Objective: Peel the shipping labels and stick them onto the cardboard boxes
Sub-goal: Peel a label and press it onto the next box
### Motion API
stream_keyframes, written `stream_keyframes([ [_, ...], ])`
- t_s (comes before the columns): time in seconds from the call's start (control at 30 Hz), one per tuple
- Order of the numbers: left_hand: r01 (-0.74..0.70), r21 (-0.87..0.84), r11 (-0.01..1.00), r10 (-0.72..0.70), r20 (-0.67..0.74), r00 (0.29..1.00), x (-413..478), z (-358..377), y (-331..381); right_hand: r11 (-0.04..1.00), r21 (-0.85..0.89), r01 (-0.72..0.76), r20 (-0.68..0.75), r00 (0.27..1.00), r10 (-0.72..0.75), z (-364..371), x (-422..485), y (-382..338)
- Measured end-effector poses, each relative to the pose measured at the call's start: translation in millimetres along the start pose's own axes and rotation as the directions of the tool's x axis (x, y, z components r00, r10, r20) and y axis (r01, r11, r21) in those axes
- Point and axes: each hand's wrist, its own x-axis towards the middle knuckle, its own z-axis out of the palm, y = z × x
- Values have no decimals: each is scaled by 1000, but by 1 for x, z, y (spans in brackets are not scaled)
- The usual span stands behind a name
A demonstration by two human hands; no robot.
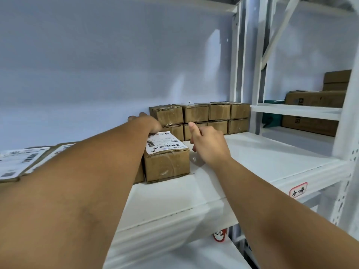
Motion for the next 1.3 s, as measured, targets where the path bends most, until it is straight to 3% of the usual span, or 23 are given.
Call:
stream_keyframes([
  [0.13, 84, -175, 981, -90, -26, 996, 0, 0, -3, 1000, -1, -19, 2, 1000, 19, 0, 0, 1],
  [0.33, 39, -226, 973, -121, -360, 925, -10, -13, -1, 998, -2, -65, 4, 998, 65, -1, 0, 0],
  [0.57, -271, -337, 902, 25, -585, 811, -51, -34, 9, 996, 34, -79, -40, 996, 80, -10, -8, -7],
  [0.67, -434, -290, 853, 153, -656, 739, -83, -31, 7, 978, 191, -86, -94, 990, 106, -20, -20, -20],
  [0.73, -538, -218, 815, 263, -687, 677, -102, -27, 6, 911, 407, -64, -95, 989, 112, -25, -26, -34],
  [0.83, -626, -211, 750, 338, -692, 638, -130, -20, 8, 629, 768, -118, 58, 992, 115, -39, -32, -59],
  [0.9, -651, -246, 718, 337, -696, 634, -147, -15, 13, 450, 871, -196, 174, 981, 89, -50, -36, -74],
  [0.97, -662, -273, 698, 318, -710, 628, -162, -13, 17, 346, 903, -253, 230, 967, 105, -60, -40, -80],
  [1.03, -688, -301, 660, 320, -716, 620, -173, -10, 19, 359, 898, -255, 218, 966, 140, -69, -45, -77],
  [1.17, -767, -304, 566, 487, -627, 608, -190, 3, 15, 457, 848, -270, 169, 953, 250, -91, -61, -55],
  [1.3, -791, -274, 548, 609, -518, 601, -195, 15, 2, 576, 743, -340, 186, 932, 311, -105, -77, -36],
])
